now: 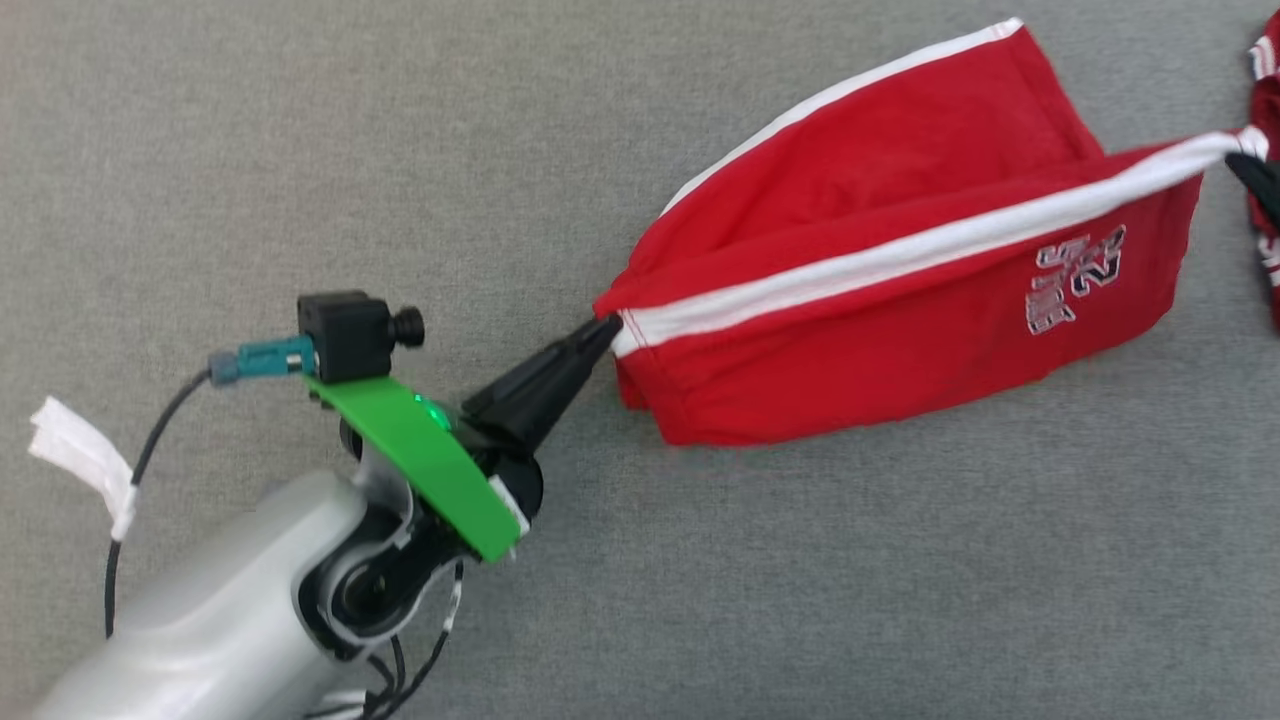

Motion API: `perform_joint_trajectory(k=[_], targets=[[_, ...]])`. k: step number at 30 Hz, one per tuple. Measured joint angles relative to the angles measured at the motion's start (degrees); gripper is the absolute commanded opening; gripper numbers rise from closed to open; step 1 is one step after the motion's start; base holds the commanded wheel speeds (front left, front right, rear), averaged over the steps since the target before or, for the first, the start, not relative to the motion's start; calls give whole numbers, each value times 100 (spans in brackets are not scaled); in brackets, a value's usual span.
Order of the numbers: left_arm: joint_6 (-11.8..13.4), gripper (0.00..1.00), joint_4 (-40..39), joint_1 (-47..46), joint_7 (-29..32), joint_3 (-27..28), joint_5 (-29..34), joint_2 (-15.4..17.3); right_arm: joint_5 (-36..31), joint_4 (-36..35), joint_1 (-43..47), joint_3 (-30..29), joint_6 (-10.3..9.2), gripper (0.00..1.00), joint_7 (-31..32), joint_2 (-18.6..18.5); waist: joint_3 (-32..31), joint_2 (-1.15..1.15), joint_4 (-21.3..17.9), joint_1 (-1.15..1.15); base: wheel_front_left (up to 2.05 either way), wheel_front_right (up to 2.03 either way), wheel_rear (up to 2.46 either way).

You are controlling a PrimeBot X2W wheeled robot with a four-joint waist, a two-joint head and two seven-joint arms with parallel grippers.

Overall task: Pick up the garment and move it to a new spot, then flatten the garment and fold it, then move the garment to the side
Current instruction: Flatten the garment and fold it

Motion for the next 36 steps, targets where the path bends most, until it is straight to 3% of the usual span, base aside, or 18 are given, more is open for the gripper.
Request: perform_joint_trajectory(k=[15, 16, 17, 18, 19, 20, 24, 27, 31, 36], targets=[[-21, 0, 998, -1048, 118, 227, -101, -581, -643, 1289, -2252, 677, 0, 0, 521, 158, 867, 0, 420, 0, 0, 0, 0], [-21, 0, 1061, -1078, 116, 222, -93, -610, -690, 1383, -2346, 697, 0, 45, 490, 192, 918, 0, 444, 0, 0, 0, 0], [-21, 10, 1113, -1099, 108, 220, -89, -637, -730, 1452, -2412, 712, 0, 100, 433, 226, 953, 0, 463, 0, 0, 0, 0], [-21, 38, 1165, -1117, 92, 214, -87, -669, -772, 1524, -2484, 736, 0, 100, 369, 267, 991, 0, 484, 0, 0, 0, 0], [-21, 54, 1201, -1132, 85, 200, -77, -695, -797, 1575, -2532, 757, 0, 100, 292, 299, 1021, 0, 504, 0, 0, 0, 0], [-21, 100, 1239, -1135, 54, 183, -56, -713, -809, 1616, -2565, 787, 0, 100, 219, 328, 1040, 0, 521, 0, 0, 0, 0], [-21, 100, 1390, -1126, -233, 127, 174, -706, -805, 1570, -2494, 916, 0, 100, -181, 341, 998, 0, 535, 0, 0, 0, 0], [27, 100, 1539, -1022, -665, 153, 620, -625, -823, 1288, -2196, 1026, 0, 100, -947, 280, 878, 0, 508, 0, 0, 0, 0], [493, 100, 1557, -593, -849, 568, 1378, -568, -943, 1087, -1633, 1288, 0, 100, -1875, 275, 657, 0, 433, 0, 0, 0, 0], [1150, 100, 905, 571, -873, 1912, 2980, -876, -1089, 1178, -979, 1558, 0, 100, -2867, 364, 271, 0, 327, 0, 0, 0, 0]])
